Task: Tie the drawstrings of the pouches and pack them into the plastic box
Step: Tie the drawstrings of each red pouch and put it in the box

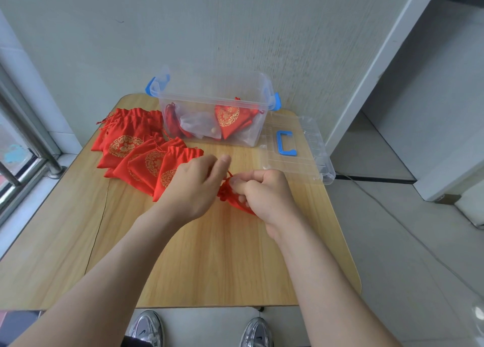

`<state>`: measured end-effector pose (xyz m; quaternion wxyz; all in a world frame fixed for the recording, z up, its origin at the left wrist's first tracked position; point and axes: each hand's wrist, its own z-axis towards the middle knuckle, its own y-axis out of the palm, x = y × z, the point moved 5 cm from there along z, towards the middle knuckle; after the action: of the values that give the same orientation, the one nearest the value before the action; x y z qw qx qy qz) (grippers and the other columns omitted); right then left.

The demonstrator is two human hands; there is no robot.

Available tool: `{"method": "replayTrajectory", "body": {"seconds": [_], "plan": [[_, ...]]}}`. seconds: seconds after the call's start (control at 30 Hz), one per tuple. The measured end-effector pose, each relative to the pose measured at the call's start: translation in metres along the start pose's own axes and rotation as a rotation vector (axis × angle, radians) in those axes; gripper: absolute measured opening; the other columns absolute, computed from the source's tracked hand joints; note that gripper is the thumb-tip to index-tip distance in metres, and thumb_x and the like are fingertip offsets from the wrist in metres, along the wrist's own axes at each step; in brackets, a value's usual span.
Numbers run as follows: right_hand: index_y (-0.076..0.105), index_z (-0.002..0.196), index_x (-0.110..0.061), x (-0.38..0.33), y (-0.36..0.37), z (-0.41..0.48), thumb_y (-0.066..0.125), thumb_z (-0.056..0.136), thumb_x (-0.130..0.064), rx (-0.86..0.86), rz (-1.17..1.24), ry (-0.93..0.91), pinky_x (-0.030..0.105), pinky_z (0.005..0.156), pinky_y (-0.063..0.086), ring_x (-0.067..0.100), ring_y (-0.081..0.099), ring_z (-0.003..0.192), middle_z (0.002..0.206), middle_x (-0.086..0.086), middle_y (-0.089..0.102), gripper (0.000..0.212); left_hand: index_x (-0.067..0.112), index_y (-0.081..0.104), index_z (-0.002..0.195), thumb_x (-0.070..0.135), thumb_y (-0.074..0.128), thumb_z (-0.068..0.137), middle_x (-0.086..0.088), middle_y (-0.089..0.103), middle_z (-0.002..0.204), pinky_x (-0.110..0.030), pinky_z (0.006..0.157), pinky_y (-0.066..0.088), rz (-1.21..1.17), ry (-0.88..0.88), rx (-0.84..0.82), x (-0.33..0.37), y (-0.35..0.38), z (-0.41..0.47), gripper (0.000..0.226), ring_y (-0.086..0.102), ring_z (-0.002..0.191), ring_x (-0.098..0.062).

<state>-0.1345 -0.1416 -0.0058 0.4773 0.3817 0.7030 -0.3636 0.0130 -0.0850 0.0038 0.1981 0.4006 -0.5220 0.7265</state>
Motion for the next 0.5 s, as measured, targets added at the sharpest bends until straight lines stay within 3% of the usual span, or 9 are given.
{"method": "replayTrajectory", "body": {"seconds": [0.1, 0.2, 0.3, 0.4, 0.5], "plan": [[0.081, 0.089, -0.008, -0.001, 0.005, -0.001, 0.074, 0.096, -0.008, -0.043, 0.038, -0.011, 0.026, 0.068, 0.055, 0.007, 0.064, 0.056, 0.060, -0.001, 0.070, 0.010, 0.019, 0.054, 0.085, 0.038, 0.048, 0.111, 0.006, 0.066, 0.070, -0.015, 0.059, 0.041, 0.057, 0.130, -0.025, 0.003, 0.007, 0.000, 0.033, 0.061, 0.066, -0.002], [0.080, 0.094, -0.006, -0.001, 0.006, -0.001, 0.077, 0.094, -0.003, -0.037, 0.077, -0.023, 0.034, 0.077, 0.064, 0.009, 0.064, 0.052, 0.058, 0.000, 0.068, 0.004, 0.012, 0.052, 0.094, 0.026, 0.045, 0.112, -0.001, 0.065, 0.076, -0.020, 0.057, 0.044, 0.041, 0.133, 0.003, 0.001, 0.006, 0.002, 0.024, 0.061, 0.066, -0.011], [0.079, 0.103, -0.009, 0.001, 0.006, 0.000, 0.082, 0.090, -0.003, -0.002, 0.080, -0.032, 0.044, 0.088, 0.066, 0.017, 0.075, 0.068, 0.072, 0.005, 0.078, 0.014, 0.010, 0.053, 0.098, 0.027, 0.044, 0.113, -0.002, 0.065, 0.082, -0.022, 0.061, 0.044, 0.087, 0.096, 0.003, -0.003, 0.004, 0.004, 0.025, 0.060, 0.069, -0.012], [0.082, 0.098, -0.018, 0.005, 0.003, 0.004, 0.085, 0.088, -0.009, 0.052, -0.067, -0.063, 0.037, 0.086, 0.066, 0.016, 0.078, 0.078, 0.078, 0.001, 0.080, 0.014, 0.011, 0.055, 0.100, 0.033, 0.043, 0.113, 0.000, 0.064, 0.087, -0.021, 0.060, 0.042, 0.159, 0.052, -0.017, -0.009, 0.004, 0.007, 0.028, 0.059, 0.075, -0.014], [0.084, 0.090, -0.024, 0.005, 0.003, 0.006, 0.082, 0.089, -0.018, 0.054, -0.268, -0.092, 0.026, 0.075, 0.061, 0.012, 0.076, 0.080, 0.077, -0.007, 0.078, 0.006, 0.008, 0.057, 0.101, 0.034, 0.044, 0.113, -0.003, 0.067, 0.091, -0.036, 0.069, 0.052, 0.179, 0.037, -0.026, -0.011, 0.003, 0.009, 0.031, 0.063, 0.079, -0.021]]}}
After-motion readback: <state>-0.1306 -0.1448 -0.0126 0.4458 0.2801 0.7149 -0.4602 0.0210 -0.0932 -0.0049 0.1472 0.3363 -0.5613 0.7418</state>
